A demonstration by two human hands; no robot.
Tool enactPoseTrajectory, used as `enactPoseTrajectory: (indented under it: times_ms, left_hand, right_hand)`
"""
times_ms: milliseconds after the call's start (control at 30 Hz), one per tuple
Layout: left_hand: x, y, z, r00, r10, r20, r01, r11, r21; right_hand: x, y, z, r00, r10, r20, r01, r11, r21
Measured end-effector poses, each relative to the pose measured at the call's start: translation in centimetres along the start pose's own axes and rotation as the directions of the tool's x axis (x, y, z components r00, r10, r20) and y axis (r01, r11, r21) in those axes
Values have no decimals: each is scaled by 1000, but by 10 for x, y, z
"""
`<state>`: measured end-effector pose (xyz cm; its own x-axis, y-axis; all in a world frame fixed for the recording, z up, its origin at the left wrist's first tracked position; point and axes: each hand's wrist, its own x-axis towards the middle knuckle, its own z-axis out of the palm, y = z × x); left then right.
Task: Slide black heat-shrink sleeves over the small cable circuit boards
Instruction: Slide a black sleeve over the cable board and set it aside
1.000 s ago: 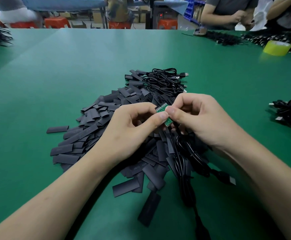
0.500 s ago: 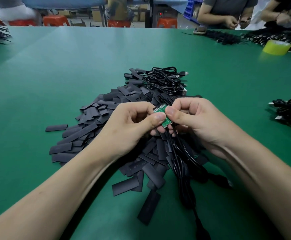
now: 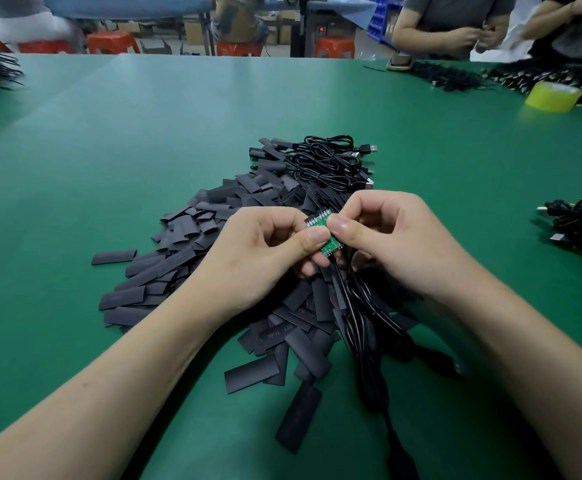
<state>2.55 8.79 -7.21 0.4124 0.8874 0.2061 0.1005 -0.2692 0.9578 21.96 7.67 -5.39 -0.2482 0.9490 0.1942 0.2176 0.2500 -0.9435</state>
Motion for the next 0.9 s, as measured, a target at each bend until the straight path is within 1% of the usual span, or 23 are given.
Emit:
enactPoseTrajectory:
  times_ms: [33, 100, 167, 200, 233, 333, 433, 567, 833, 900]
  left_hand:
    - [0, 0, 0, 1000, -3, -7, 4, 998, 56]
    - [-1, -2, 0, 998, 43, -41, -32, 970, 242]
    - [-2, -2, 1, 988, 130, -82, -81, 895, 438]
    - [-3, -2, 2, 983, 155, -95, -90, 867, 489]
    - [-4, -1, 2, 981, 164, -99, -94, 861, 500]
    - [-4, 0, 5, 986, 144, -87, -92, 893, 440]
    - [-4, 1, 5, 988, 128, -86, -75, 886, 457]
    - [-4, 3, 5, 990, 107, -93, -52, 885, 463]
    - [-6, 5, 8, 986, 121, -113, -62, 902, 427]
    - [-6, 6, 9, 984, 123, -128, -58, 905, 422]
  right_hand:
    - [0, -1, -2, 1000, -25, 13, 27, 995, -91]
    - [1, -1, -5, 998, -46, 47, 55, 975, -214]
    - [2, 0, -6, 998, -48, 42, 56, 970, -237]
    - [3, 0, -5, 998, -49, 34, 55, 971, -234]
    - [3, 0, -4, 998, -48, 29, 53, 972, -229]
    - [2, 1, -3, 999, -43, 22, 46, 979, -198]
    - [3, 1, -3, 998, -58, 16, 60, 972, -229]
    - [3, 0, -2, 999, -18, 41, 23, 993, -113]
    - [1, 4, 4, 998, -38, -47, 29, 982, -185]
    - [1, 5, 5, 998, -30, -64, 19, 984, -175]
